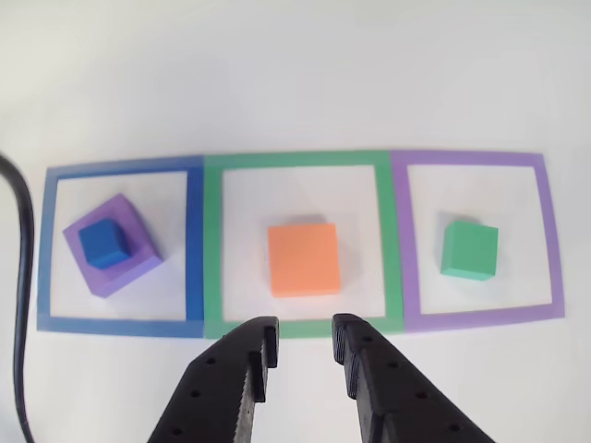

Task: Tower of hanoi

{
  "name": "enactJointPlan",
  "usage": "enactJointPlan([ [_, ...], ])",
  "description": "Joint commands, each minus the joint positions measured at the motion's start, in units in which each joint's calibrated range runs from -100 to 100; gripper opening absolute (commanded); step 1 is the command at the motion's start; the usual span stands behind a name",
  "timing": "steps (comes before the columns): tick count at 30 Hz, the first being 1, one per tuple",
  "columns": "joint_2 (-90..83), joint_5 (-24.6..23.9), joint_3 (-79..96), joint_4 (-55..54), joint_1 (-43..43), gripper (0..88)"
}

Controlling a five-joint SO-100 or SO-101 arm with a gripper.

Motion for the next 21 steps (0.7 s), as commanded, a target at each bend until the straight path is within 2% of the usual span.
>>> enactJointPlan([
  [1,-5.1,0.8,-3.5,3.8,-4.3,3.8],
  [14,-8.2,0.8,-3.3,6.9,-12.3,4.9],
  [17,-8.8,0.8,0.8,3.8,-13.9,5.7],
  [21,-11.3,0.8,12.0,-6.5,-15.4,10.6],
])
